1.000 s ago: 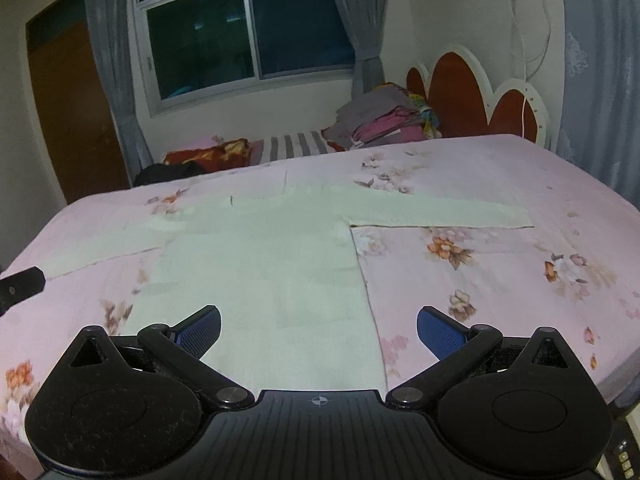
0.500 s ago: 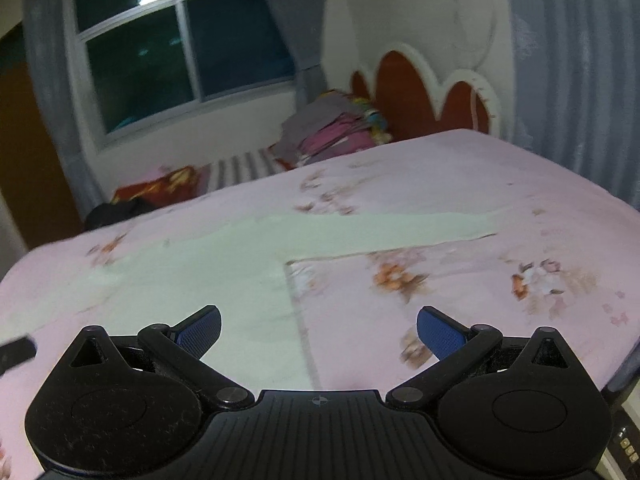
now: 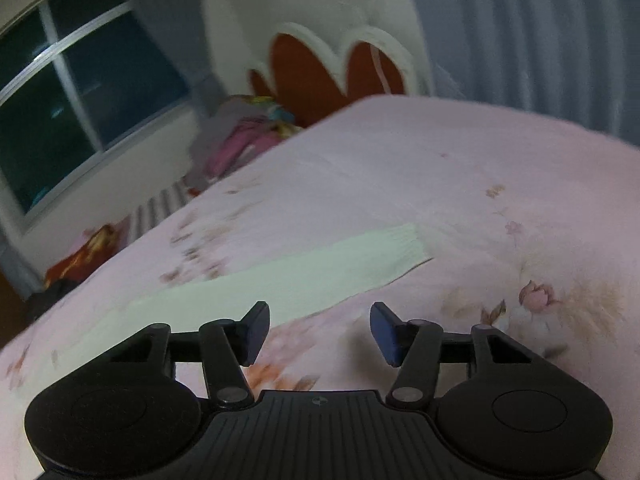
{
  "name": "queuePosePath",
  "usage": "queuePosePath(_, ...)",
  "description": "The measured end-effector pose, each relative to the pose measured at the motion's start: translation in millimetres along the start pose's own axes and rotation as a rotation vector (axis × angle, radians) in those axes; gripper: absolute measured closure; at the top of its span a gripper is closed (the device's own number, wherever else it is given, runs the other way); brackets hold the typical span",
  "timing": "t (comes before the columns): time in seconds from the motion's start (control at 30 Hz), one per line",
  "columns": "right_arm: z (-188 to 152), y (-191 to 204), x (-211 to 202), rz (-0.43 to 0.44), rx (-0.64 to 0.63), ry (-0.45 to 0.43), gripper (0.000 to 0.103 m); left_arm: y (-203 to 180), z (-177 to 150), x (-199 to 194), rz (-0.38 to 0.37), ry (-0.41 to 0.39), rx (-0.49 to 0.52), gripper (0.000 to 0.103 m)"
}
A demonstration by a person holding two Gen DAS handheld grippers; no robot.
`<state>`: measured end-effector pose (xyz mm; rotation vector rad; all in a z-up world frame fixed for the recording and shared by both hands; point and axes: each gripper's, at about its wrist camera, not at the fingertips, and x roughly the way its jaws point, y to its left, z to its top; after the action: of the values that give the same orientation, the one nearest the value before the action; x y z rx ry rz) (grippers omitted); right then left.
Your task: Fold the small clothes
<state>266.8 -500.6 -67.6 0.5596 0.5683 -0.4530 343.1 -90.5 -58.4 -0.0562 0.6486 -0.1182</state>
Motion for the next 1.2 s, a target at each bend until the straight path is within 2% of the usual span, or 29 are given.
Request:
queuePosePath(0.03, 5.4, -10.6, 13.5, -0.007, 0.019, 0.009, 0.047, -3.9, 2.5, 8.3, 0.003, 0.017, 0.0, 0.0)
queuePosePath(0.07, 9.5, -21.0, 28.2, -0.019, 0.039, 0.024, 0.057, -7.3, 4.3, 15.2, 0.01, 0.029, 0.003, 0.0)
queuePosePath(0.13, 15.6, -41.0, 55.2, -0.026, 0.092, 0.057, 0.065, -11.8, 5.8, 26.9, 0.03, 0.049, 0.01, 0.0)
queuePosePath(0.33, 18.6, -79.6, 106.5, -0.056, 0.213, 0.109, 0.065, -11.6, 4.7, 49.4, 0.092, 0.106, 0.019, 0.0)
queuePosePath(0.5, 24.7, -90.1, 112.1, -0.038, 0.232, 0.067, 0.065, -7.6, 10.2, 62.7, 0.12, 0.13, 0.009, 0.0)
queuePosePath(0.57, 24.8, -94.9, 113.4, -0.056, 0.244, 0.05, 0.091, -0.8, 12.1, 62.3, 0.128, 0.13, 0.008, 0.0)
queuePosePath(0.63, 26.0, -102.3, 116.1, -0.079, 0.257, 0.037, 0.099, 6.1, 14.0, 63.8, 0.153, 0.132, 0.029, 0.0)
queuePosePath(0.7, 26.8, -102.2, 115.6, -0.098, 0.238, 0.026, 0.1, 16.0, 14.0, 68.3, 0.164, 0.166, 0.062, 0.0)
queuePosePath(0.77, 29.5, -88.2, 113.2, -0.139, 0.177, 0.031, 0.1, 32.4, 12.9, 72.1, 0.167, 0.193, 0.077, 0.0)
queuePosePath(0.8, 31.6, -77.0, 108.3, -0.124, 0.148, 0.022, 0.1, 40.2, 11.9, 73.1, 0.176, 0.192, 0.079, 0.0)
queuePosePath(0.9, 34.9, -25.3, 91.3, -0.038, 0.02, -0.01, 0.1, 67.3, 8.2, 83.4, 0.284, 0.21, 0.09, 0.0)
queuePosePath(1.03, 26.2, 61.3, 69.1, 0.097, -0.132, -0.006, 0.1, 116.8, 8.7, 91.1, 0.237, 0.242, -0.003, 0.0)
queuePosePath(1.2, -16.4, 171.7, 67.5, 0.23, -0.264, 0.054, 0.1, 170.6, 9.7, 89.0, 0.181, 0.247, -0.06, 0.0)
